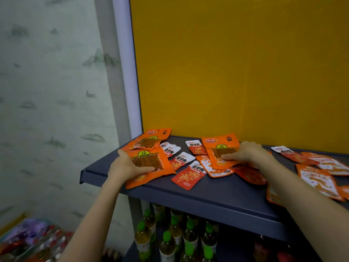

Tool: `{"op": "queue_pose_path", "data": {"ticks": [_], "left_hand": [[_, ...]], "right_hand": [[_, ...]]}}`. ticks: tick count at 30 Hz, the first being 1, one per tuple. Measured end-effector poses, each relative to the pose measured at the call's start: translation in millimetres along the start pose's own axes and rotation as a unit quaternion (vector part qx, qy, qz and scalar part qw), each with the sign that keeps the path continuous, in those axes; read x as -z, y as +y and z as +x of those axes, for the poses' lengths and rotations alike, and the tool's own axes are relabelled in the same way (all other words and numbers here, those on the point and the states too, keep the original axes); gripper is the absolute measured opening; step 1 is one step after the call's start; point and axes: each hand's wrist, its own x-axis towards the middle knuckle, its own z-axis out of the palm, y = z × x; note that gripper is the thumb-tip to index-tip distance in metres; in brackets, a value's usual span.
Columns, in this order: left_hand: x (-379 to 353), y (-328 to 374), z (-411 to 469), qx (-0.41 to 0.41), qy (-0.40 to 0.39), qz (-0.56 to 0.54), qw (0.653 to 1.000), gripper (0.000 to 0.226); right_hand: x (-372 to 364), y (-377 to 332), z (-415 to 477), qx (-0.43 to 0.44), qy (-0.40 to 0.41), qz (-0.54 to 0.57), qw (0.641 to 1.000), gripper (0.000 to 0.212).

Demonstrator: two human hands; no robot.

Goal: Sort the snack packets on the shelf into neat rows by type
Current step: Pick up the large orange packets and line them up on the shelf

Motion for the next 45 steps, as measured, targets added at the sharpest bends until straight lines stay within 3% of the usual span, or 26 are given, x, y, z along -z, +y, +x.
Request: {"op": "queue_pose_path", "data": {"ticks": [7,14,26,31,39,43,45], "left_hand": [[12,-9,10,0.019,-0.015,-0.197,0.98,0.095],[24,-32,17,0.018,-0.128,-0.304,0.944,0.047],[39,-69,-1,-0.031,-0.174,-0.375,0.91,0.04],[52,-85,-17,-0.087,-0.191,-0.379,0.901,0.078],[42,-25,-37,-0.148,-0.156,-0.426,0.879,0.046],[25,26,-59,-0.194,-0.176,-0.448,0.855,0.037],[11,56,-75,-0.214,-0.201,-0.458,0.839,0.034]], "right_hand": [[-3,-2,5,-0.031,-0.001,0.125,0.992,0.076],[-3,-3,12,-0.06,-0.025,0.263,0.963,0.069],[4,-10,-13,-0.045,0.062,0.398,0.914,0.033],[5,-7,-47,-0.001,0.071,0.447,0.892,0.02],[19,26,-106,0.014,0.112,0.525,0.843,0.02],[33,72,-140,-0.006,0.158,0.545,0.823,0.035],[43,102,-162,-0.012,0.19,0.547,0.815,0.033]]}}
